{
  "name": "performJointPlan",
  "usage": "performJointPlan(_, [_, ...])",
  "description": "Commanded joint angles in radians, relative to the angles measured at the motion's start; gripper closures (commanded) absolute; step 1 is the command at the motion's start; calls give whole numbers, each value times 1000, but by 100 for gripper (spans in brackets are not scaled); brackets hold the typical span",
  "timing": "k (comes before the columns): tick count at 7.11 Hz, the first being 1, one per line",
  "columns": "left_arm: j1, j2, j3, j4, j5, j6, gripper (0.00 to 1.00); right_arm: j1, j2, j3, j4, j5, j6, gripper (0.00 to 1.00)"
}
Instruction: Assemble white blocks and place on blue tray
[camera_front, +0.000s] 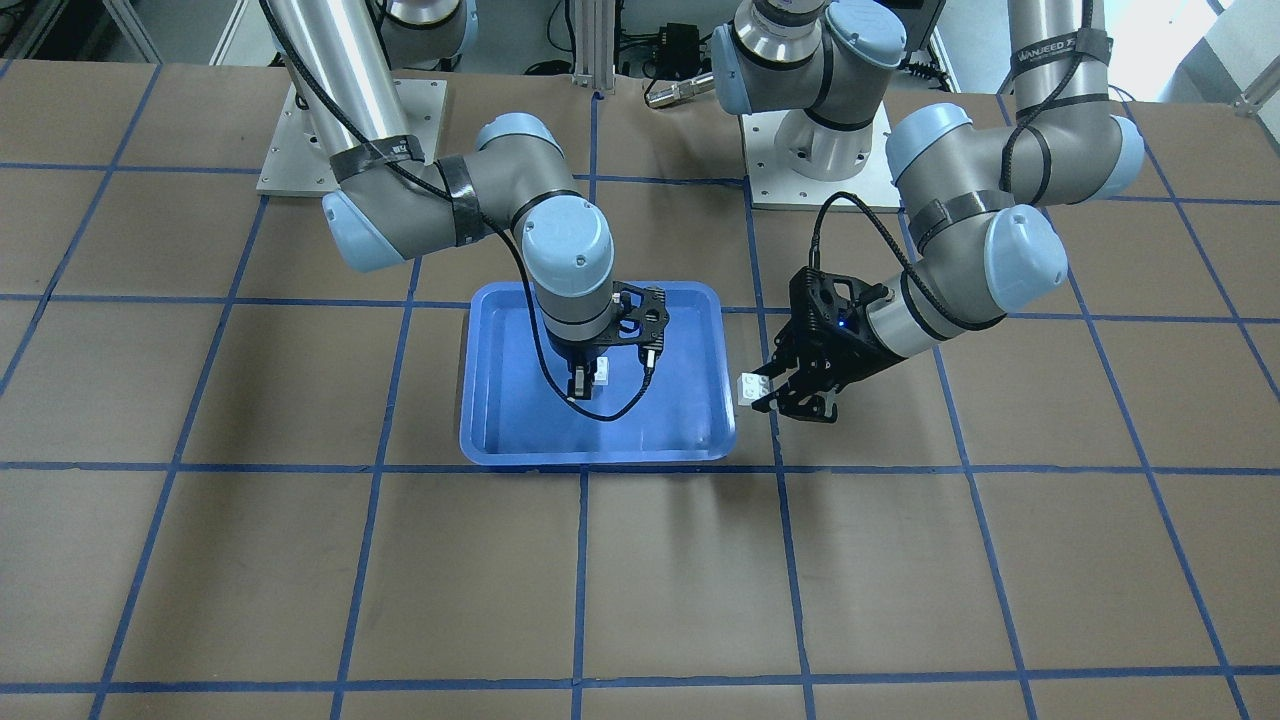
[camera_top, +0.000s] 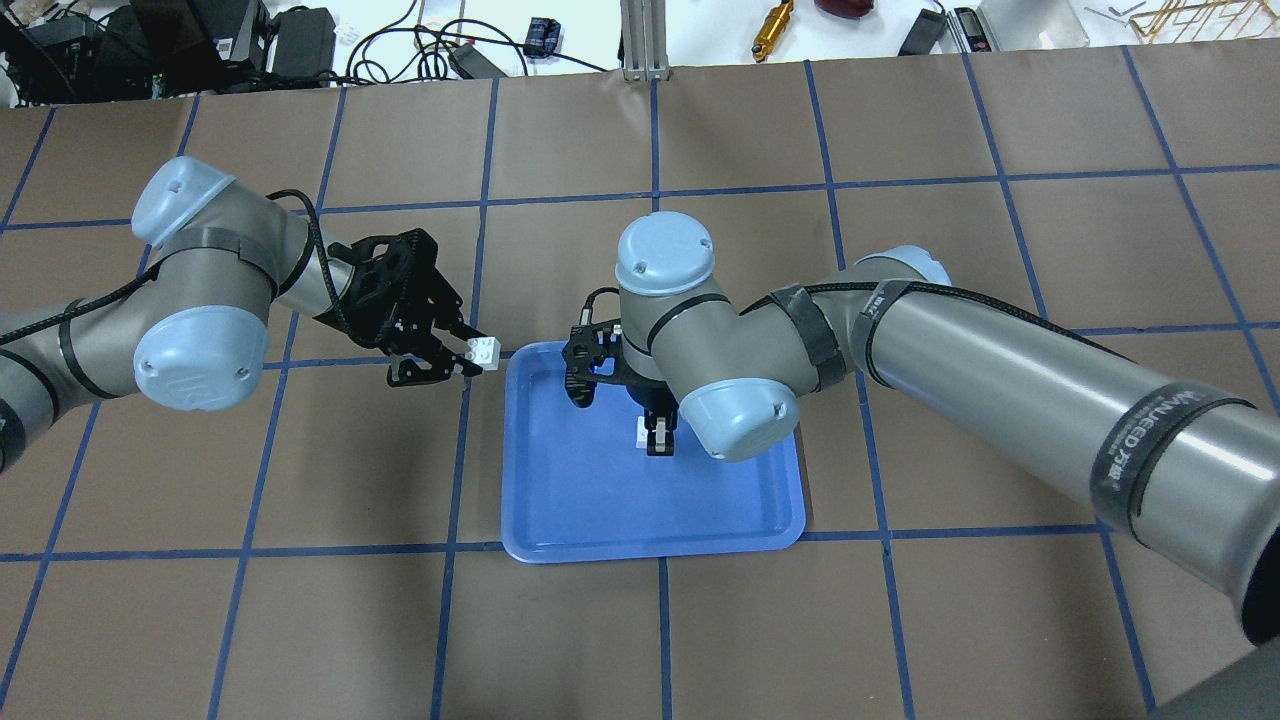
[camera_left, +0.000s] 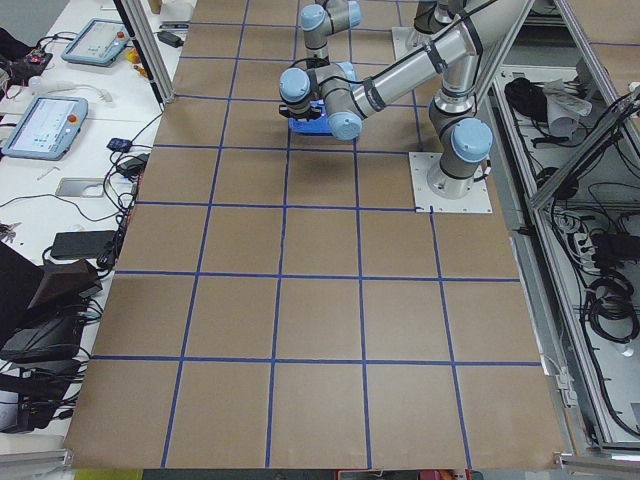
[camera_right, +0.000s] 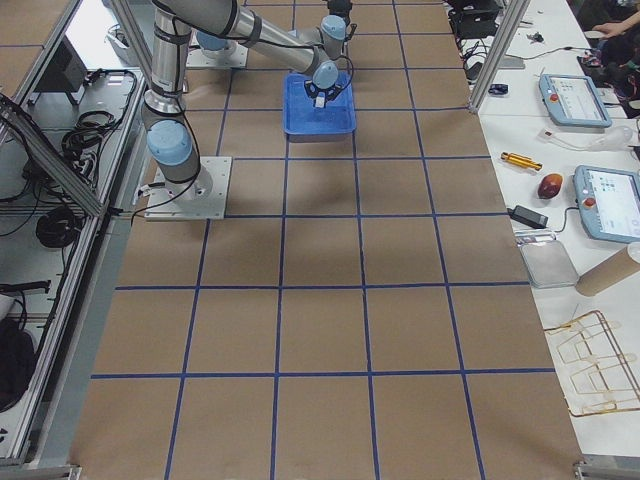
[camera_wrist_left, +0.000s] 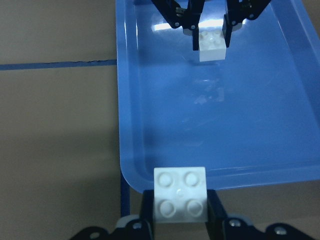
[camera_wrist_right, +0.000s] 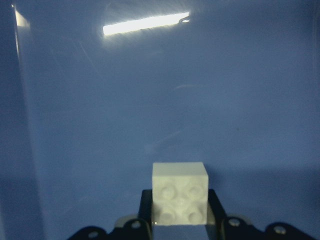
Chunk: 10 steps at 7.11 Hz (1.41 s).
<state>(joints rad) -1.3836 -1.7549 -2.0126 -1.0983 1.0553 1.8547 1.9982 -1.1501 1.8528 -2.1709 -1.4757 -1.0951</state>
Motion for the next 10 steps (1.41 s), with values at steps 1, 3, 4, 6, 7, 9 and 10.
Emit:
performJointPlan(1, [-2, 0, 0, 0, 0, 0, 100, 1, 1, 6, -3, 0, 1, 59])
performJointPlan(3, [-3, -2, -2, 0, 0, -2, 100, 1, 1, 6, -3, 2, 1, 25])
performJointPlan(4, [-3, -2, -2, 0, 2, -3, 100, 1, 1, 6, -3, 2, 3, 22])
performJointPlan(6, [-12, -2, -5, 0, -1, -6, 100, -2, -12, -9, -3, -1, 3, 14])
performJointPlan(7, [-15, -2, -6, -2, -3, -15, 100, -22, -31, -14, 0, -8, 1, 12])
performJointPlan(9, [-20, 0, -47, 1, -11, -41, 100, -35, -74, -17, 11, -18, 7, 10])
performJointPlan(10, [-47, -3, -70, 27, -79, -98, 100, -71, -95, -18, 31, -18, 9, 10])
